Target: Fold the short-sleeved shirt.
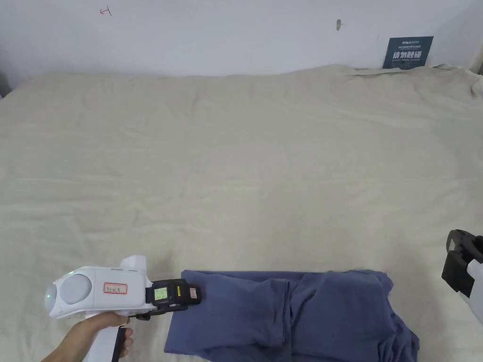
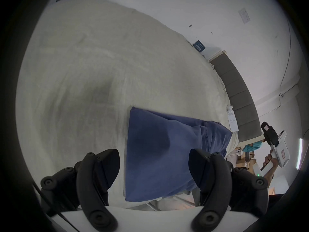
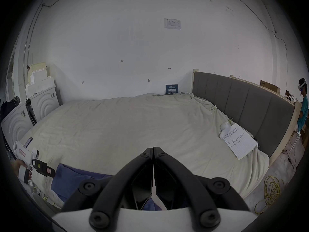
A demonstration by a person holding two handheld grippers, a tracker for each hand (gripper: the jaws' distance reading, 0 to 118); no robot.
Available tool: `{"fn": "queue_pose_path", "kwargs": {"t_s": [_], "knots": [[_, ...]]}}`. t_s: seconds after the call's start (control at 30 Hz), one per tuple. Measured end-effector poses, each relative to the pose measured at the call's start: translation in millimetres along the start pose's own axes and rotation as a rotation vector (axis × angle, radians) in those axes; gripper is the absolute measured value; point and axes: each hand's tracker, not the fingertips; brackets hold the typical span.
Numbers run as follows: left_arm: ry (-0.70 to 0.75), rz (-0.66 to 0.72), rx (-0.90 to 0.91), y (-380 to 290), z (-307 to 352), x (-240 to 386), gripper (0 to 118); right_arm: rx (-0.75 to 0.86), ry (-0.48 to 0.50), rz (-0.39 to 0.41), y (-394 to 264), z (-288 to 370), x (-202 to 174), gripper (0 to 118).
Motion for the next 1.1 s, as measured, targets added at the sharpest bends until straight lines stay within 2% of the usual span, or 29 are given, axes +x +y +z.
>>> {"fn": "queue_pose_path", "kwargs": {"t_s": [0.07,0.23,0.3,0.4,0.5,0.8,0.93,1.1], "knots": [[-0.028,0.006,-0.024,0.9,-8.2,-3.1,89,-0.003,-0.005,0.0,-0.9,-0.4,0.7,0],[-0.035,-0.004,-0.072,-0.4,-25.0,-8.7,67,-0.01,-0.018,0.002,-2.6,-0.1,3.1,0],[-0.043,-0.011,-0.069,1.4,-25.0,-10.2,46,-0.015,-0.024,0.002,-3.4,-0.4,3.5,0],[-0.033,-0.03,-0.07,2.0,-26.8,-11.6,25,-0.018,-0.028,0.003,-4.1,-1.5,3.4,0],[-0.034,-0.016,-0.071,1.1,-30.6,-16.8,13,-0.02,-0.026,0.004,-3.9,-2.6,2.2,0],[0.031,-0.071,-0.039,-4.9,-12.8,2.7,8,-0.018,-0.014,0.008,-1.6,-5.1,-0.3,0],[0.026,-0.037,-0.009,-4.4,14.8,-2.0,7,-0.013,-0.004,0.008,0.1,-6.9,-1.0,0],[0.121,-0.008,0.023,-5.6,56.8,-17.2,7,-0.005,0.014,0.01,1.6,-8.6,-4.2,0]]}}
